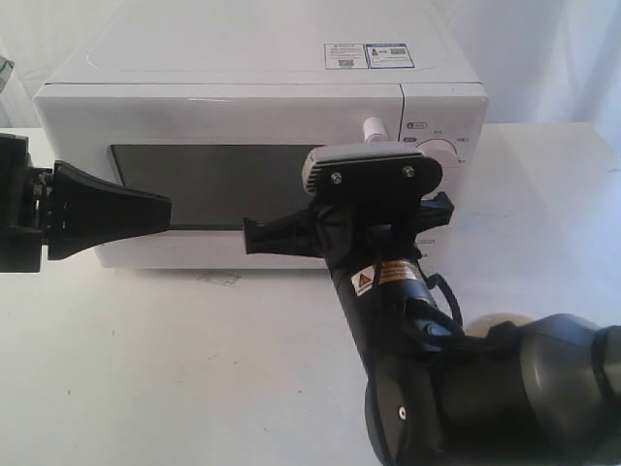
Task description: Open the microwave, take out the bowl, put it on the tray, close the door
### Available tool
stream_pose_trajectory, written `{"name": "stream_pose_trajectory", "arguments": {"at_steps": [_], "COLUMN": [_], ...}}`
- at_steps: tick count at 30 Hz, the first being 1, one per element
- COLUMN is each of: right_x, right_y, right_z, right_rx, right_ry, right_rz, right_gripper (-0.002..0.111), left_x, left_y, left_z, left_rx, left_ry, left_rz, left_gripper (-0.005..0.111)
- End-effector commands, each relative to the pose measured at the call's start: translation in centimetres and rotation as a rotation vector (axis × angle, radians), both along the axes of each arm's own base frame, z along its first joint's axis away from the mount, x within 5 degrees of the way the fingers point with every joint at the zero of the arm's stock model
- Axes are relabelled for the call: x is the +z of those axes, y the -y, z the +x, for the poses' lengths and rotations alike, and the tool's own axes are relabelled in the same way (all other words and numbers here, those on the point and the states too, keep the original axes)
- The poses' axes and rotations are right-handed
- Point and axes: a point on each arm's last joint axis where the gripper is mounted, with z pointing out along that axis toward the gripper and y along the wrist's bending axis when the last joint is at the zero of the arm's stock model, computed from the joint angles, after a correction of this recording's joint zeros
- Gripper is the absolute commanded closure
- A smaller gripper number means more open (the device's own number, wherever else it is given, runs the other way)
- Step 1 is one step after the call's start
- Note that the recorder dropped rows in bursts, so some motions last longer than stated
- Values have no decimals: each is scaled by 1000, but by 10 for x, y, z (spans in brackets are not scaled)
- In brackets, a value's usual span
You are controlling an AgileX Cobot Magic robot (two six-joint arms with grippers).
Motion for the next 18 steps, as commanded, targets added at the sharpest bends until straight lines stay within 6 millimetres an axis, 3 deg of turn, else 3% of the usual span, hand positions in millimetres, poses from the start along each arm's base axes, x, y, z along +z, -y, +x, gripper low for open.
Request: {"name": "stream_pose_trajectory", "arguments": {"at_steps": [1, 6, 9, 13, 18], "right_x": [-3, -7, -11, -6, -1], "right_y": [-6, -24, -31, -32, -14], "right_z": [-15, -40, -71, -99, -112], "right_rx": [50, 143, 246, 330, 255], "right_ry": [2, -12, -27, -28, -69], "right_rz": [-19, -31, -56, -47, -58], "right_gripper": [108, 108, 108, 108, 108], "left_x": [4, 4, 4, 4, 4], "left_y": [1, 1, 1, 1, 1], "left_z": [-2, -2, -2, -2, -2], "left_rx": [-9, -9, -9, -7, -7], "left_ry": [6, 6, 6, 7, 7], "left_rz": [-17, -17, -17, -16, -16], "left_gripper": [107, 107, 107, 107, 107]}}
